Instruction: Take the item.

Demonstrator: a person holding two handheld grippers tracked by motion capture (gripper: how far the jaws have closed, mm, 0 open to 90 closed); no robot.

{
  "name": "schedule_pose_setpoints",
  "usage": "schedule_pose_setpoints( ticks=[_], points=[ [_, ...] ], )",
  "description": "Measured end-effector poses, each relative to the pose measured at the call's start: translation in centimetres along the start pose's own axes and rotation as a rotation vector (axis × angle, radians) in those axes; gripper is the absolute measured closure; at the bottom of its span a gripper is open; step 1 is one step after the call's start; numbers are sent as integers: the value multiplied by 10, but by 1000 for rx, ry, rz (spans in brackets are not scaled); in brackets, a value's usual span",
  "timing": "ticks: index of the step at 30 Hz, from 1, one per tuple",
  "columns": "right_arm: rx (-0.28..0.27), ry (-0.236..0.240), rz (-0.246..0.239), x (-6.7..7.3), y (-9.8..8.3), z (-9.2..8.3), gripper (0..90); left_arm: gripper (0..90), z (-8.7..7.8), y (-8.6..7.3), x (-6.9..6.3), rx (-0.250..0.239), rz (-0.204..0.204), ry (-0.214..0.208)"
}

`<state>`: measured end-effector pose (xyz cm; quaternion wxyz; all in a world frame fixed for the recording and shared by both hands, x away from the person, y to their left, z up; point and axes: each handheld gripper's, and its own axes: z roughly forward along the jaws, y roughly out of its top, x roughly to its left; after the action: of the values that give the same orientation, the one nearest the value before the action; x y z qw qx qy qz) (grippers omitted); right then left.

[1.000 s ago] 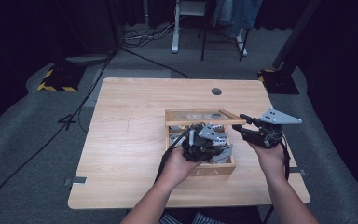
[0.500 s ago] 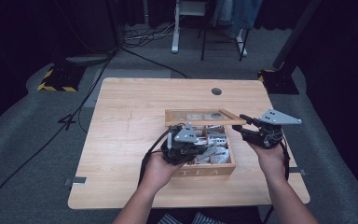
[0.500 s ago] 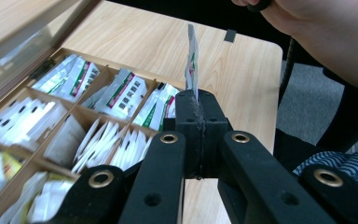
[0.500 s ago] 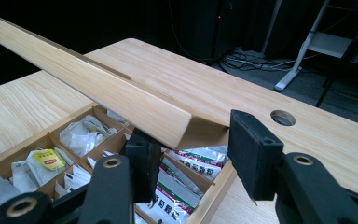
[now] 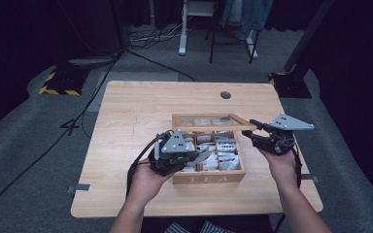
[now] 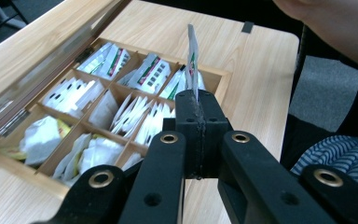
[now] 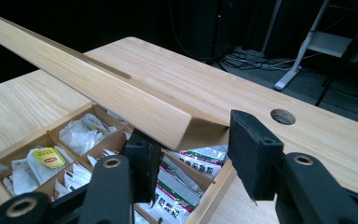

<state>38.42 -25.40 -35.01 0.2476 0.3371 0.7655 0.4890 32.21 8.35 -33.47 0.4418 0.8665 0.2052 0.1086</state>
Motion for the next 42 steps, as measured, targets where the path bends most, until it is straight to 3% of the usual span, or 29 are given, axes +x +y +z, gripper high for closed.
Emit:
schedule_pose_setpoints(
  ticks=[9, 17, 24, 29, 33, 40, 42],
  points=[
    [-1, 7, 5, -1, 0, 0, 540, 895, -25, -14, 12, 5, -37, 34],
    [-1, 8, 7, -1, -1, 0, 540, 895, -38, -23, 20, 61, -43, 70],
    [0, 10, 9, -1, -1, 0, 538, 894, -49, -36, 36, 66, -92, 94],
    [0, 10, 7, -1, -1, 0, 538, 894, -52, -46, 46, 72, -128, 117],
    [1, 11, 7, -1, -1, 0, 538, 894, -50, -53, 53, 120, -154, 189],
    [4, 12, 6, -1, -1, 0, 537, 893, -44, -70, 71, 128, -226, 180],
    [4, 12, 6, -1, -1, 0, 537, 894, -43, -73, 74, 140, -231, 181]
  ],
)
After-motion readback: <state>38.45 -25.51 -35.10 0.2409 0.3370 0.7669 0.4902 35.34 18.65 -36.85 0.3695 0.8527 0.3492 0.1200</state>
